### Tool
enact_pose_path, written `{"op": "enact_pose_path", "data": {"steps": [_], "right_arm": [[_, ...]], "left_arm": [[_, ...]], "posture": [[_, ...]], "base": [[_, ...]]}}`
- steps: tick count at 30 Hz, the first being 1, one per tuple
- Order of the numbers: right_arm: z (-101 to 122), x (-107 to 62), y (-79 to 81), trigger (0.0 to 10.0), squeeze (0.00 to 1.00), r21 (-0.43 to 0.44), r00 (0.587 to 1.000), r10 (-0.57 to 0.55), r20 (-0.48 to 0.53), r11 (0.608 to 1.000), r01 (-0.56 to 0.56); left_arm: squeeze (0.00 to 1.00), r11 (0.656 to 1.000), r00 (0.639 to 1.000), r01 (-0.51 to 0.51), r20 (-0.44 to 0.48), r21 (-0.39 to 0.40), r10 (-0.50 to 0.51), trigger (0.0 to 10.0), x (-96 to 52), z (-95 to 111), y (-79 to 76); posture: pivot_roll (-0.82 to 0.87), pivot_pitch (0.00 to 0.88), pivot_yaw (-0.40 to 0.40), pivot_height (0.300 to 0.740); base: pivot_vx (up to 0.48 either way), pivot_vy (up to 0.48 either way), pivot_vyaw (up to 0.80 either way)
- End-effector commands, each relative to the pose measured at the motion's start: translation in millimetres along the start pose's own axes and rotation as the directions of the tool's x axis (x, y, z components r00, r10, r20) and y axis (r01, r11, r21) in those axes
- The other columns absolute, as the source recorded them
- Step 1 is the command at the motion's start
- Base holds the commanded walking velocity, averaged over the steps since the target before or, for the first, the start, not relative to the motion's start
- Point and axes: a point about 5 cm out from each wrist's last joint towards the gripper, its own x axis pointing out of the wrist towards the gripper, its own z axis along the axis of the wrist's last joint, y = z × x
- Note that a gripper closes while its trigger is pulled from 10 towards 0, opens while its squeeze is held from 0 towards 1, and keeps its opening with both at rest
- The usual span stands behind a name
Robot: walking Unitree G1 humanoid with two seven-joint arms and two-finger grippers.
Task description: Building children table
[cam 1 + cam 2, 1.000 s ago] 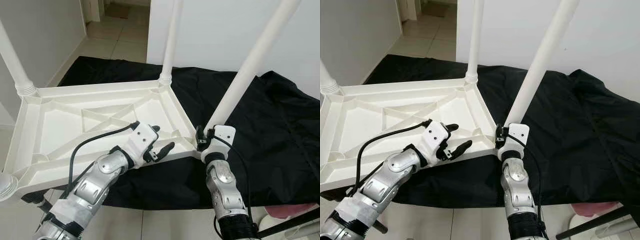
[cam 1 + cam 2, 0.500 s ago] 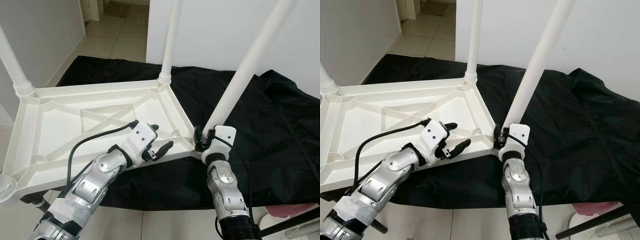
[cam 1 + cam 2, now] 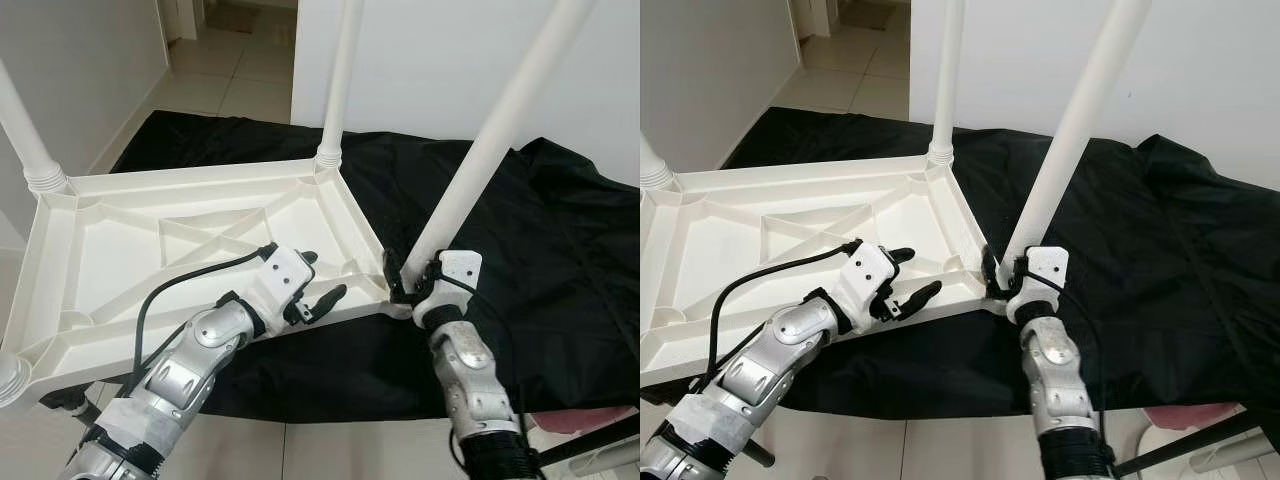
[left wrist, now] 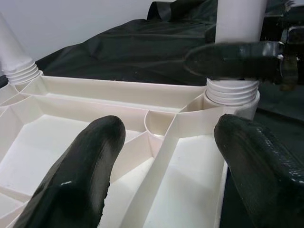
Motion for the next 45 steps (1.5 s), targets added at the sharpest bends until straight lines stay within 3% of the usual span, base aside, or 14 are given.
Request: {"op": "enact_pose_path", "data": {"steps": [1, 5, 7, 15, 16, 17, 18, 30, 31, 41, 45], "right_arm": [[-1, -0.7, -2.8, 10.0, 0.00, -0.004, 0.998, 0.069, 0.001, 0.998, -0.069], [-2, 0.3, -8.6, 10.0, 0.00, -0.010, 0.991, 0.134, -0.016, 0.991, -0.135], [-1, 3.7, -16.1, 10.0, 0.00, -0.031, 0.971, 0.236, -0.037, 0.971, -0.237], [-2, 11.0, -22.7, 10.0, 0.00, -0.049, 0.917, 0.390, -0.088, 0.917, -0.395], [-4, 11.8, -22.8, 5.3, 0.00, -0.053, 0.909, 0.404, -0.100, 0.911, -0.410], [-4, 11.8, -22.8, 5.3, 0.00, -0.053, 0.909, 0.404, -0.100, 0.911, -0.410], [-5, 12.4, -23.1, 0.0, 0.00, -0.056, 0.905, 0.412, -0.108, 0.906, -0.419], [-11, 10.7, -29.8, 0.2, 0.00, -0.033, 0.897, 0.423, -0.124, 0.902, -0.430], [-12, 8.8, -29.2, 10.0, 0.00, -0.012, 0.904, 0.411, -0.116, 0.910, -0.415], [-12, 6.9, -25.8, 10.0, 0.00, -0.003, 0.944, 0.316, -0.095, 0.948, -0.318], [-16, 7.3, -23.2, 10.0, 0.00, -0.083, 0.966, 0.223, -0.131, 0.968, -0.235]], "left_arm": [[0.00, 0.987, 0.987, 0.162, -0.001, 0.008, -0.162, 10.0, 1.2, 0, -9.0], [0.00, 0.986, 0.986, 0.164, -0.002, 0.008, -0.164, 10.0, 1.3, 0, -8.1], [0.00, 0.986, 0.986, 0.169, -0.002, 0.010, -0.169, 10.0, 1.1, 0, -7.7], [0.00, 0.984, 0.984, 0.176, 0.000, 0.009, -0.176, 10.0, 1.4, 2, -7.8], [0.00, 0.984, 0.984, 0.177, 0.000, 0.009, -0.177, 10.0, 1.3, 2, -7.7], [0.00, 0.984, 0.984, 0.177, 0.000, 0.009, -0.177, 10.0, 1.3, 2, -7.7], [0.00, 0.984, 0.984, 0.177, 0.000, 0.009, -0.177, 10.0, 1.3, 2, -7.6], [0.00, 0.986, 0.986, 0.167, 0.008, 0.014, -0.167, 10.0, 4.7, 4, -4.2], [0.00, 0.986, 0.986, 0.164, 0.009, 0.012, -0.164, 10.0, 5.1, 4, -4.3], [0.00, 0.987, 0.987, 0.163, 0.011, 0.005, -0.163, 10.0, 5.4, 3, -5.9], [0.00, 0.987, 0.987, 0.161, 0.005, 0.002, -0.162, 10.0, 4.9, 1, -6.1]], "posture": [[0.04, 0.000, -0.083, 0.740], [0.04, 0.000, -0.079, 0.740], [0.04, 0.000, -0.071, 0.740], [0.04, 0.000, -0.065, 0.740], [0.04, 0.000, -0.061, 0.740], [0.04, 0.000, -0.061, 0.740], [0.04, 0.000, -0.061, 0.740], [0.02, 0.000, -0.065, 0.740], [0.02, 0.000, -0.069, 0.740], [0.02, 0.000, -0.074, 0.740], [0.01, 0.000, -0.073, 0.740]], "base": [[0.000, 0.000, 0.00], [0.000, 0.000, 0.00], [0.000, 0.000, 0.00], [0.000, 0.000, 0.00], [0.000, 0.000, 0.00], [0.000, 0.000, 0.00], [0.000, 0.000, 0.00], [0.000, 0.000, 0.00], [0.000, 0.000, 0.00], [0.000, 0.000, 0.00], [0.000, 0.000, 0.00]]}}
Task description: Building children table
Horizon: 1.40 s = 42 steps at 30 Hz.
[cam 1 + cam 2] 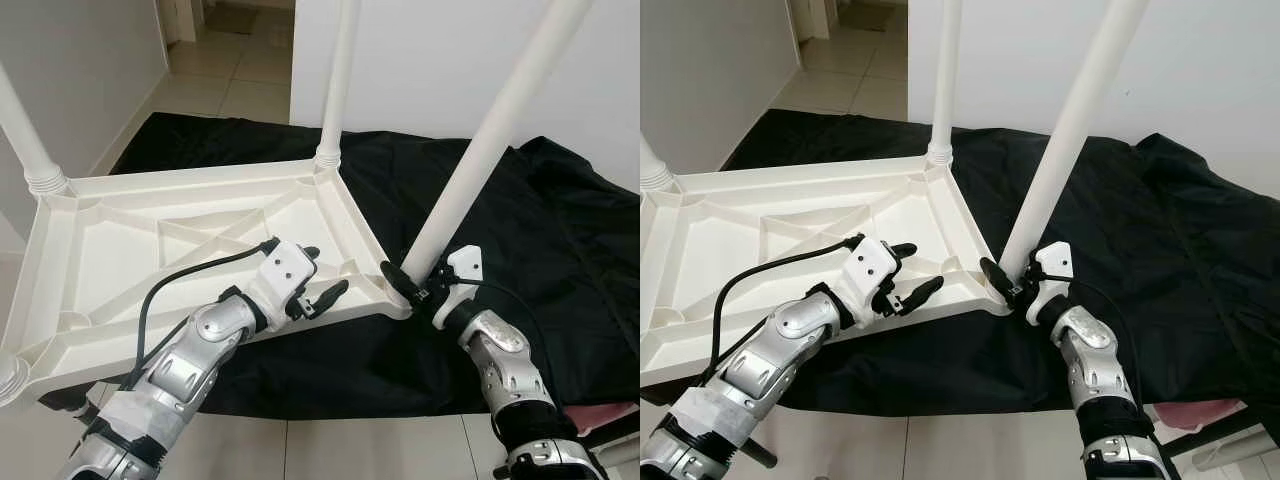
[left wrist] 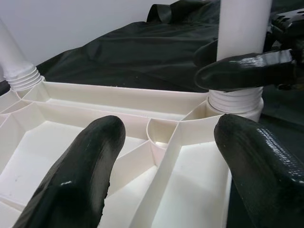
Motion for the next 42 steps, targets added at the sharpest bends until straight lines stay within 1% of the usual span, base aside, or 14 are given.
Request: {"op": "enact_pose_path", "data": {"steps": [1, 6, 8, 16, 17, 20, 22, 24, 25, 27, 28, 33, 34, 42], "right_arm": [[-12, -4.3, 1.0, 10.0, 0.00, -0.013, 0.995, -0.069, -0.069, 0.998, 0.068], [-15, -3.5, 8.8, 10.0, 0.00, 0.007, 0.989, -0.134, -0.062, 0.991, 0.134], [-18, -2.1, 18.3, 10.0, 0.00, 0.059, 0.971, -0.227, -0.070, 0.971, 0.231], [-20, 4.2, 32.8, 10.0, 0.00, 0.119, 0.928, -0.365, -0.075, 0.920, 0.372], [-16, 10.0, 40.1, 10.0, 0.00, 0.137, 0.918, -0.392, -0.060, 0.908, 0.397], [-11, 14.8, 46.4, 10.0, 0.00, 0.156, 0.924, -0.380, -0.033, 0.912, 0.380], [-1, 23.3, 54.2, 10.0, 0.00, 0.211, 0.930, -0.367, 0.015, 0.911, 0.355], [1, 24.9, 55.1, 10.0, 0.00, 0.212, 0.933, -0.360, 0.025, 0.914, 0.347], [2, 25.4, 55.1, 10.0, 0.37, 0.207, 0.934, -0.356, 0.029, 0.916, 0.343], [3, 25.3, 55.3, 10.0, 0.37, 0.207, 0.934, -0.357, 0.029, 0.916, 0.343], [4, 25.2, 55.1, 10.0, 1.00, 0.208, 0.934, -0.354, 0.034, 0.917, 0.340], [8, 23.1, 55.6, 10.0, 1.00, 0.194, 0.942, -0.328, 0.067, 0.931, 0.310], [9, 18.8, 54.1, 10.0, 0.00, 0.186, 0.946, -0.314, 0.084, 0.937, 0.295], [5, 5.1, 49.9, 10.0, 0.00, 0.172, 0.961, -0.260, 0.090, 0.955, 0.242]], "left_arm": [[0.00, 0.987, 0.987, 0.161, -0.003, -0.005, -0.161, 10.0, 0.8, -3, -10.0], [0.00, 0.987, 0.987, 0.161, -0.007, -0.008, -0.161, 10.0, 0.7, -5, -11.7], [0.00, 0.989, 0.988, 0.151, -0.014, -0.011, -0.151, 10.0, 0.1, -7, -11.5], [0.00, 0.987, 0.987, 0.158, -0.028, -0.037, -0.159, 10.0, -0.9, -11, -14.9], [0.00, 0.986, 0.987, 0.160, -0.023, -0.046, -0.161, 10.0, -0.7, -10, -16.2], [0.00, 0.987, 0.988, 0.154, -0.025, -0.038, -0.155, 10.0, -0.5, -10, -15.6], [0.00, 0.994, 0.993, 0.107, -0.039, -0.018, -0.108, 10.0, -2.0, -11, -6.5], [0.00, 0.996, 0.995, 0.090, -0.041, -0.012, -0.090, 10.0, -2.9, -11, -2.0], [0.00, 0.997, 0.996, 0.080, -0.042, -0.011, -0.080, 10.0, -3.7, -11, 1.1], [0.00, 0.997, 0.996, 0.076, -0.040, -0.009, -0.076, 10.0, -4.4, -10, 3.1], [0.00, 0.998, 0.997, 0.067, -0.038, -0.010, -0.068, 10.0, -4.7, -9, 5.2], [0.00, 1.000, 0.999, 0.015, -0.043, -0.027, -0.016, 10.0, -5.0, -9, 13.5], [0.00, 1.000, 0.999, 0.003, -0.038, -0.023, -0.003, 10.0, -5.4, -8, 15.5], [0.00, 1.000, 1.000, 0.008, -0.027, -0.026, -0.009, 10.0, -6.7, -4, 17.3]], "posture": [[0.01, 0.000, -0.072, 0.740], [0.02, 0.000, -0.076, 0.740], [0.02, 0.000, -0.082, 0.740], [0.04, 0.000, -0.094, 0.740], [0.04, 0.000, -0.098, 0.740], [0.04, 0.000, -0.099, 0.740], [0.04, 0.000, -0.093, 0.740], [0.05, 0.000, -0.097, 0.740], [0.05, 0.000, -0.097, 0.740], [0.05, 0.000, -0.097, 0.740], [0.05, 0.000, -0.101, 0.740], [0.05, 0.000, -0.105, 0.740], [0.05, 0.000, -0.106, 0.740], [0.04, 0.000, -0.105, 0.740]], "base": [[0.000, 0.000, 0.00], [0.000, 0.000, 0.00], [0.000, 0.000, 0.00], [0.000, 0.000, 0.00], [0.000, 0.000, 0.00], [0.000, 0.000, 0.00], [0.000, 0.000, 0.00], [0.000, 0.000, 0.00], [0.000, 0.000, 0.00], [0.000, 0.000, 0.00], [0.000, 0.000, 0.00], [0.000, 0.000, 0.00], [0.000, 0.000, 0.00], [0.000, 0.000, 0.00]]}}
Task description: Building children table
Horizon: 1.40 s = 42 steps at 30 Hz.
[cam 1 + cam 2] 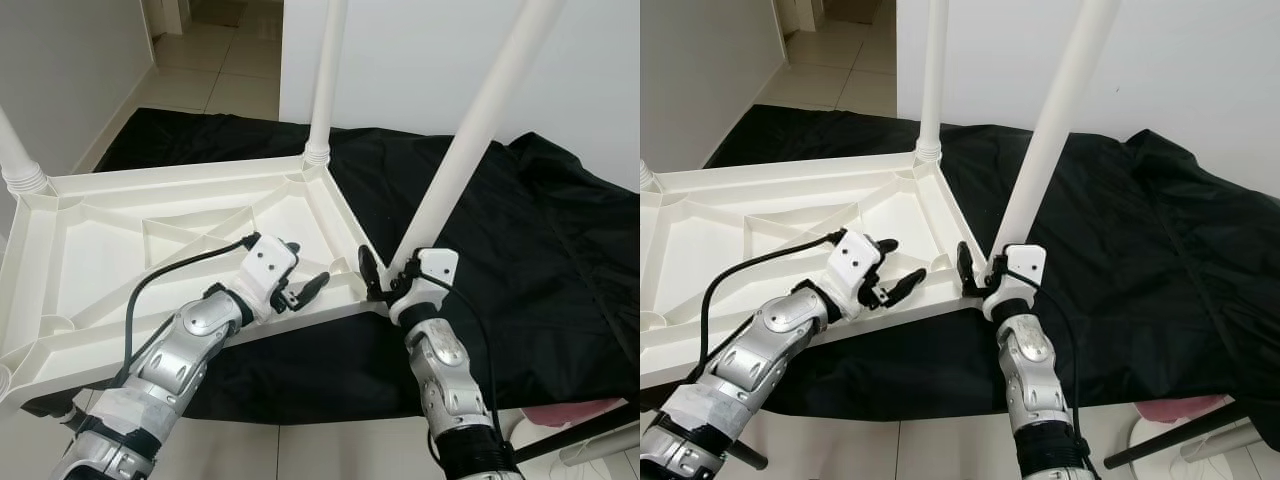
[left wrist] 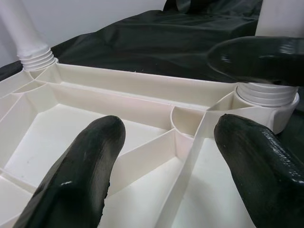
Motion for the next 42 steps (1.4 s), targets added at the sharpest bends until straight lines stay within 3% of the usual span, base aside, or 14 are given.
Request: {"op": "enact_pose_path", "data": {"steps": [1, 11, 15, 21, 26, 35, 38, 42], "right_arm": [[-3, -6.0, -0.2, 10.0, 0.00, 0.018, 0.998, 0.057, -0.016, 0.998, -0.056], [-14, -5.0, 18.3, 10.0, 0.00, 0.058, 0.988, 0.142, -0.059, 0.989, -0.139], [-19, -2.3, 36.4, 10.0, 0.00, 0.098, 0.983, 0.170, -0.066, 0.982, -0.163], [-21, -1.0, 40.2, 10.0, 0.00, 0.112, 0.983, 0.174, -0.066, 0.980, -0.166], [-21, -1.8, 37.5, 10.0, 0.00, 0.112, 0.981, 0.182, -0.068, 0.978, -0.174], [-6, -14.1, 14.0, 10.0, 0.00, 0.028, 0.965, 0.262, -0.034, 0.965, -0.261], [5, -17.4, -5.1, 10.0, 0.00, -0.016, 0.943, 0.331, -0.036, 0.943, -0.331], [6, -17.1, -9.2, 10.0, 0.00, -0.032, 0.939, 0.340, -0.044, 0.939, -0.341]], "left_arm": [[0.00, 0.996, 0.996, 0.089, 0.007, -0.004, -0.089, 10.0, 0.3, 4, -1.0], [0.00, 0.988, 0.987, 0.156, -0.026, 0.007, -0.156, 10.0, -9.1, 3, 6.4], [0.00, 0.985, 0.984, 0.169, -0.050, 0.023, -0.168, 10.0, -17.5, 4, 13.9], [0.00, 0.987, 0.986, 0.158, -0.060, 0.025, -0.156, 10.0, -21.2, 4, 17.5], [0.00, 0.987, 0.985, 0.160, -0.076, 0.020, -0.158, 10.0, -25.8, 1, 18.0], [0.00, 0.979, 0.976, 0.203, -0.079, 0.000, -0.203, 10.0, -28.9, 0, 5.4], [0.00, 0.985, 0.983, 0.171, -0.073, 0.005, -0.171, 10.0, -24.5, -2, -1.5], [0.00, 0.986, 0.984, 0.169, -0.067, 0.008, -0.168, 10.0, -23.5, -1, -2.4]], "posture": [[0.03, 0.000, -0.101, 0.740], [0.03, 0.000, -0.102, 0.740], [0.05, 0.000, -0.116, 0.740], [0.06, 0.000, -0.119, 0.740], [0.06, 0.000, -0.115, 0.740], [0.05, 0.000, -0.114, 0.740], [0.05, 0.000, -0.109, 0.740], [0.05, 0.000, -0.109, 0.740]], "base": [[0.000, 0.000, 0.00], [0.000, 0.000, 0.00], [0.000, 0.000, 0.00], [0.000, 0.000, 0.00], [0.000, 0.000, 0.00], [0.000, 0.000, 0.00], [0.000, 0.000, 0.00], [0.000, 0.000, 0.00]]}}
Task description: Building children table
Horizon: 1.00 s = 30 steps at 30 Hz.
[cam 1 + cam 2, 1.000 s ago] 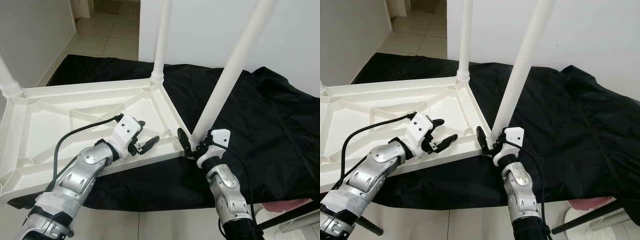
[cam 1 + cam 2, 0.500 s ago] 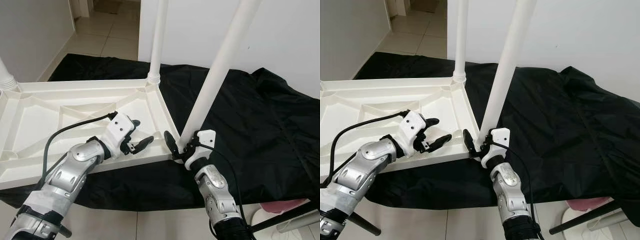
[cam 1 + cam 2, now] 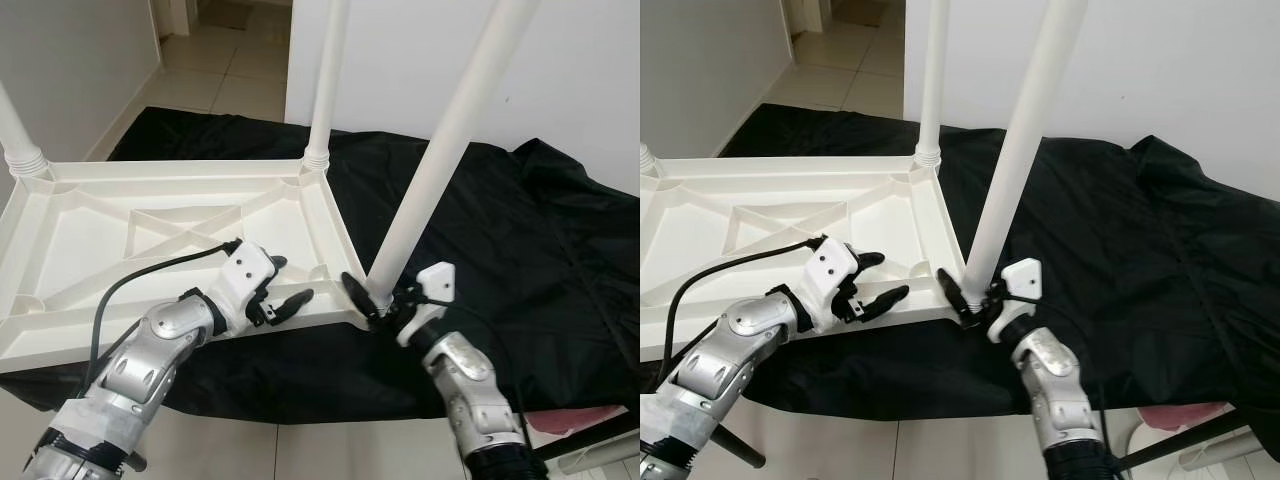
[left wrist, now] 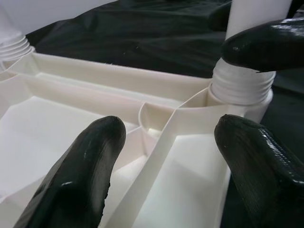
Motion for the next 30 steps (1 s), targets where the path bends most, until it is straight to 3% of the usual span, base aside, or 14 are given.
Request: {"op": "enact_pose_path", "data": {"steps": [1, 4, 6, 7, 8, 9, 10, 11, 12, 13, 25, 26, 30], "right_arm": [[1, -2.0, -6.3, 10.0, 0.00, -0.004, 1.000, 0.016, -0.013, 1.000, -0.016], [2, -3.6, -14.8, 10.0, 0.00, -0.053, 0.996, 0.066, -0.051, 0.996, -0.069], [1, -4.1, -17.1, 9.5, 0.00, -0.066, 0.995, 0.082, -0.064, 0.994, -0.086], [0, -4.6, -19.3, 5.9, 0.00, -0.077, 0.992, 0.095, -0.078, 0.992, -0.101], [0, -4.6, -19.3, 5.9, 0.00, -0.077, 0.992, 0.095, -0.078, 0.992, -0.101], [-2, -4.1, -20.9, 3.6, 0.00, -0.081, 0.989, 0.111, -0.095, 0.990, -0.119], [-2, -4.1, -20.9, 3.6, 0.00, -0.081, 0.989, 0.111, -0.095, 0.990, -0.119], [-3, -3.2, -21.2, 2.3, 0.00, -0.078, 0.986, 0.129, -0.107, 0.987, -0.138], [-3, -3.2, -21.2, 2.3, 0.00, -0.078, 0.986, 0.129, -0.107, 0.987, -0.138], [-7, -1.7, -20.8, 0.0, 0.00, -0.073, 0.981, 0.152, -0.124, 0.984, -0.162], [-16, -1.1, -16.0, 0.0, 0.00, -0.054, 0.971, 0.184, -0.155, 0.979, -0.194], [-16, -4.3, -14.8, 10.0, 0.00, -0.014, 0.975, 0.167, -0.149, 0.985, -0.170], [-7, -3.6, -10.5, 10.0, 0.00, 0.050, 0.993, 0.078, -0.083, 0.996, -0.074]], "left_arm": [[0.00, 0.999, 0.999, 0.041, 0.005, 0.007, -0.041, 10.0, 2.9, 2, -5.8], [0.00, 0.999, 0.998, 0.053, 0.019, 0.012, -0.053, 10.0, 5.2, 6, -7.5], [0.00, 0.998, 0.998, 0.059, 0.022, 0.014, -0.059, 10.0, 5.8, 6, -7.9], [0.00, 0.998, 0.998, 0.060, 0.021, 0.021, -0.060, 10.0, 6.6, 7, -7.6], [0.00, 0.998, 0.998, 0.060, 0.021, 0.021, -0.060, 10.0, 6.6, 7, -7.6], [0.00, 0.998, 0.998, 0.060, 0.023, 0.022, -0.061, 10.0, 7.8, 8, -6.8], [0.00, 0.998, 0.998, 0.060, 0.023, 0.022, -0.061, 10.0, 7.8, 8, -6.8], [0.00, 0.998, 0.998, 0.061, 0.025, 0.023, -0.061, 10.0, 8.5, 9, -6.4], [0.00, 0.998, 0.998, 0.061, 0.025, 0.023, -0.061, 10.0, 8.5, 9, -6.4], [0.00, 0.998, 0.998, 0.062, 0.027, 0.023, -0.063, 10.0, 9.9, 10, -5.7], [0.00, 0.997, 0.997, 0.069, 0.030, 0.025, -0.069, 10.0, 13.9, 12, -6.0], [0.00, 0.997, 0.997, 0.073, 0.035, 0.017, -0.073, 10.0, 14.4, 12, -7.5], [0.00, 0.997, 0.995, 0.081, 0.051, 0.004, -0.081, 10.0, 17.3, 15, -10.3]], "posture": [[0.05, 0.000, -0.107, 0.740], [0.04, 0.000, -0.106, 0.740], [0.04, 0.000, -0.107, 0.740], [0.04, 0.000, -0.106, 0.740], [0.04, 0.000, -0.106, 0.740], [0.04, 0.000, -0.105, 0.740], [0.04, 0.000, -0.105, 0.740], [0.04, 0.000, -0.105, 0.740], [0.04, 0.000, -0.105, 0.740], [0.04, 0.000, -0.104, 0.740], [0.03, 0.000, -0.103, 0.740], [0.03, 0.000, -0.102, 0.740], [0.01, 0.000, -0.101, 0.740]], "base": [[0.000, 0.000, 0.00], [0.000, 0.000, 0.00], [0.000, 0.000, 0.00], [0.000, 0.000, 0.00], [0.000, 0.000, 0.00], [0.000, 0.000, 0.00], [0.000, 0.000, 0.00], [0.000, 0.000, 0.00], [0.000, 0.000, 0.00], [0.000, 0.000, 0.00], [0.000, 0.000, 0.00], [0.000, 0.000, 0.00], [0.000, 0.000, 0.00]]}}
